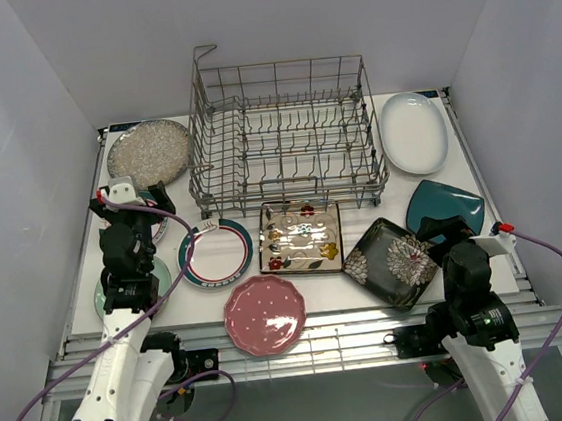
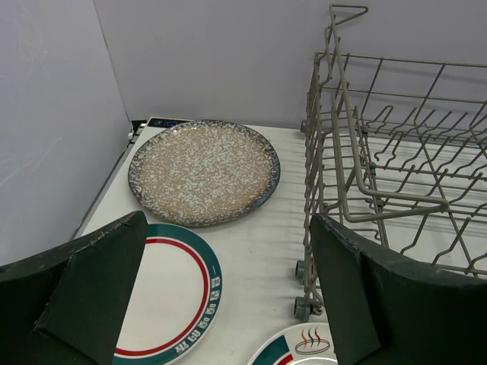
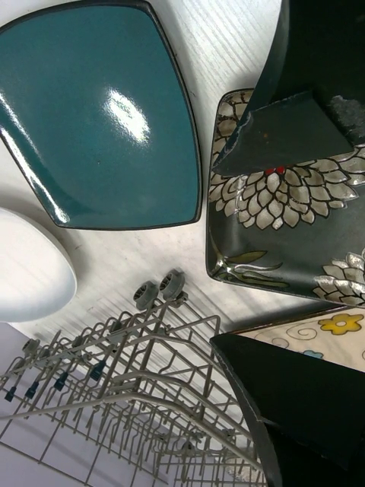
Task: Load the plates into the dish rack
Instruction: Pick up the plate from the corner of the board.
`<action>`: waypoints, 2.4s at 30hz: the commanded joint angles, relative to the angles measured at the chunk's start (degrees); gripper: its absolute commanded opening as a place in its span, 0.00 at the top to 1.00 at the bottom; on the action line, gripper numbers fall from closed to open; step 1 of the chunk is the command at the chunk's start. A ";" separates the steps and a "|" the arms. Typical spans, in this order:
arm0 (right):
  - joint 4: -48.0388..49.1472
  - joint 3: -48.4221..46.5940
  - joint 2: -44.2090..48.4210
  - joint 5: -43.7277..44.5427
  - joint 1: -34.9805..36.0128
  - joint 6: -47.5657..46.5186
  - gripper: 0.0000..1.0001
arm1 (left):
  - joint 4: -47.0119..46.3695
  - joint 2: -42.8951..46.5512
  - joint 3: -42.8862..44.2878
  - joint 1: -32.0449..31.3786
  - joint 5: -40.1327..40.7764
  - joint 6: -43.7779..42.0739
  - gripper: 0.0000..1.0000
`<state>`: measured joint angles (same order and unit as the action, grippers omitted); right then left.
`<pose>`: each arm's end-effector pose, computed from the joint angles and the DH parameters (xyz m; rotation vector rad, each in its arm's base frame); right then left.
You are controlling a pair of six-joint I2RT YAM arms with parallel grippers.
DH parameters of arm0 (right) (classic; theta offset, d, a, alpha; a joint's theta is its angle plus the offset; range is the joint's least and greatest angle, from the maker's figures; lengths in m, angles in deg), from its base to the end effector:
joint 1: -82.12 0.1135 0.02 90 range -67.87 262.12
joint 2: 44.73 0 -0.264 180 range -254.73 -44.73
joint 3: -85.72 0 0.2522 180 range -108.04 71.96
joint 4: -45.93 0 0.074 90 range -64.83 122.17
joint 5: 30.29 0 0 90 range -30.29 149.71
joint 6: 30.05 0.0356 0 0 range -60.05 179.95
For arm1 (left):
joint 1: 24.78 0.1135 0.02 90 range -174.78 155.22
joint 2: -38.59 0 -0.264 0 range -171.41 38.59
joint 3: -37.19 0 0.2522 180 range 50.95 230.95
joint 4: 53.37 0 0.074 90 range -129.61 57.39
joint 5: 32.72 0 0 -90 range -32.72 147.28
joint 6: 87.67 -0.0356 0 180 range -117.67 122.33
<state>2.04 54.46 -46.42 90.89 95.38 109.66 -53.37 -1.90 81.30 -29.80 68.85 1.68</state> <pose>0.0789 -0.0004 0.2199 0.9090 1.5461 0.2941 0.1795 -0.0086 0.3077 -0.0875 1.5070 0.0910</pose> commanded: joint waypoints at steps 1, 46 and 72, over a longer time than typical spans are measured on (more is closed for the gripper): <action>0.33 -2.37 0.46 1.87 0.10 1.70 0.10 | -0.57 0.94 -0.64 0.09 -0.15 -0.41 0.02; 21.68 -10.45 -34.16 4.59 -0.51 9.08 0.04 | -0.74 1.73 -0.90 0.09 -0.15 -0.41 0.02; 47.53 -15.72 -65.35 -25.47 -26.00 5.66 0.07 | -0.74 -0.03 -0.55 0.09 0.20 -0.32 0.02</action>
<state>43.94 42.03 -109.17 68.48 70.03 115.12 -53.39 -2.03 80.64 -29.80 68.87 1.62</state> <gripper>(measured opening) 0.941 0.979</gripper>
